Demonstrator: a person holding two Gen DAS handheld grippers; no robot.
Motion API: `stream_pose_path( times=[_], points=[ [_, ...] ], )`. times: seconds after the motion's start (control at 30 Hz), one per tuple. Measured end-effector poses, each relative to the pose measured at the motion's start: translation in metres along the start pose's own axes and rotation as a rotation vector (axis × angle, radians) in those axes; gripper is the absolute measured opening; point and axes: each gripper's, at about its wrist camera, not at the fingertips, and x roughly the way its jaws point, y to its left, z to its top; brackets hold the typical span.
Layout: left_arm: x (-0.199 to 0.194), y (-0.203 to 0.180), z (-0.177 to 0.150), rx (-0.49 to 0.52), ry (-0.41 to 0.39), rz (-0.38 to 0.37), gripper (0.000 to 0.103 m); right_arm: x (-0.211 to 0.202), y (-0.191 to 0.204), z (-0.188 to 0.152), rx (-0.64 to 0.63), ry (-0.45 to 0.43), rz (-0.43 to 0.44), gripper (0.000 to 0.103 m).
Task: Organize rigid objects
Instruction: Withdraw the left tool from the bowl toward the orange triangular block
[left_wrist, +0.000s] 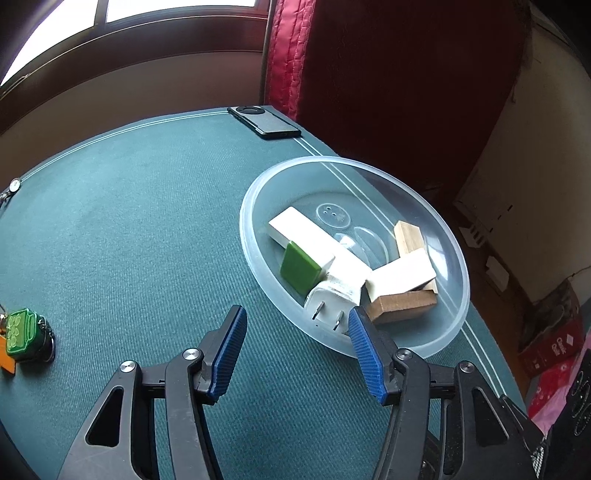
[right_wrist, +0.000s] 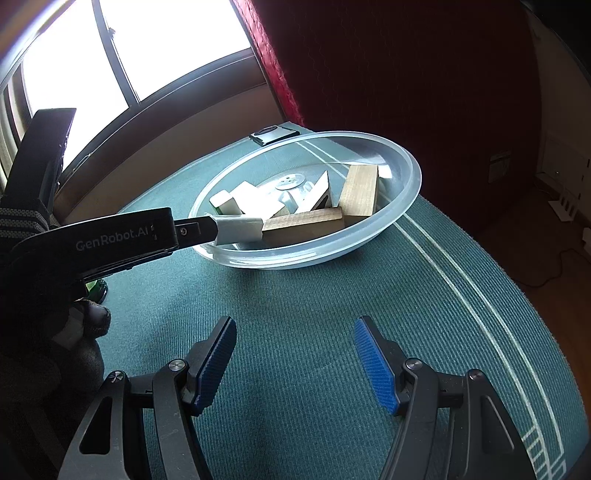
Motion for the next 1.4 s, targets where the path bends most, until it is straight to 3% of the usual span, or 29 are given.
stream_pose_path(
  times=[0.33, 1.03, 1.4],
  points=[
    [0.003, 0.012, 0.006, -0.023, -0.044, 0.096, 0.061, 0.001, 0.000, 0.000, 0.000, 0.000, 0.000, 0.070],
    [-0.030, 0.023, -0.020, -0.053, -0.076, 0.101, 0.061, 0.001, 0.003, -0.002, -0.013, 0.004, 0.010, 0.070],
    [-0.056, 0.060, -0.040, -0.131, -0.102, 0.139, 0.061, 0.001, 0.007, -0.002, -0.030, 0.002, 0.017, 0.077]
  ],
)
